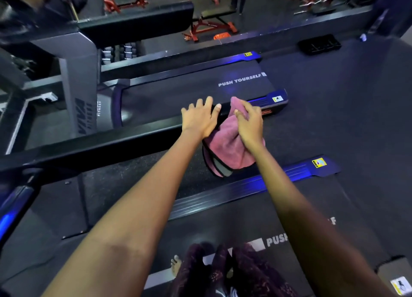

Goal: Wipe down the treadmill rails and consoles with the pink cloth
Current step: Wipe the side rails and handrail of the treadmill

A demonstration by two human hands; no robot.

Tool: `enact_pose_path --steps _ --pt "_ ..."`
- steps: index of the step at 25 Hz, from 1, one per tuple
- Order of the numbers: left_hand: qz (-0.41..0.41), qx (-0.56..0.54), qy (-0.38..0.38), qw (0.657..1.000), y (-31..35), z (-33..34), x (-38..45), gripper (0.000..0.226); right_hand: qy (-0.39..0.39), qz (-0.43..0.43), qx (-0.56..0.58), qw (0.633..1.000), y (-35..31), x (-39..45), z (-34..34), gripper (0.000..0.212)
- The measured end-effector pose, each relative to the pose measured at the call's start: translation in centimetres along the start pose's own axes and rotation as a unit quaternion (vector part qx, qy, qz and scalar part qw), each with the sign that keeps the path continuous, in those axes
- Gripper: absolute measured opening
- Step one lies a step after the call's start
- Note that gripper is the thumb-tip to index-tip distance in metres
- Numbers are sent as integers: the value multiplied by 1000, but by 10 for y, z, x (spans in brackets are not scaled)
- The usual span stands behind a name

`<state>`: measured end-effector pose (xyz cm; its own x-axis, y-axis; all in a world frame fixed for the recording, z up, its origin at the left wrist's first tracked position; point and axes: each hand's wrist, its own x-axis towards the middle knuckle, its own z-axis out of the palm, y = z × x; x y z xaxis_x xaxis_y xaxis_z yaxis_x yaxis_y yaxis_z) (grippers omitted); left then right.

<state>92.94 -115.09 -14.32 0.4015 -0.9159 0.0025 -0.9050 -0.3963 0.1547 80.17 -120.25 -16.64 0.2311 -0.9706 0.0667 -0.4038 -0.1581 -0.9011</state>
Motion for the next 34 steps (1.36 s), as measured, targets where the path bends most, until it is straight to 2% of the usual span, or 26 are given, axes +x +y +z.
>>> enact_pose_path --steps 2,4,8,10,12,17,21,24,27,32,34 --pt "12 20 8 1000 7 -1 8 45 -53 19 133 989 8 12 -5 36" --pt "58 55 37 996 5 5 8 49 -104 41 239 965 16 11 -7 36" --pt "85 71 109 988 3 19 9 71 -138 66 386 910 30 9 -3 39" --pt "78 71 122 987 5 22 13 69 -149 113 397 899 32 9 -1 40" --pt "72 75 129 986 7 23 12 67 -151 146 373 903 33 8 -2 41" --pt "70 74 141 985 7 24 11 59 -141 123 416 890 36 17 -2 35" --pt "78 80 177 978 4 30 12 52 -160 201 406 877 55 4 20 38" --pt "82 72 189 976 5 30 14 52 -146 190 389 889 52 11 12 36" --pt "83 68 198 974 4 29 15 51 -142 161 452 866 43 20 3 32" --pt "82 74 205 973 4 28 15 50 -147 236 449 849 55 0 27 40" --pt "82 68 198 974 5 27 14 51 -142 226 444 855 53 3 21 39"
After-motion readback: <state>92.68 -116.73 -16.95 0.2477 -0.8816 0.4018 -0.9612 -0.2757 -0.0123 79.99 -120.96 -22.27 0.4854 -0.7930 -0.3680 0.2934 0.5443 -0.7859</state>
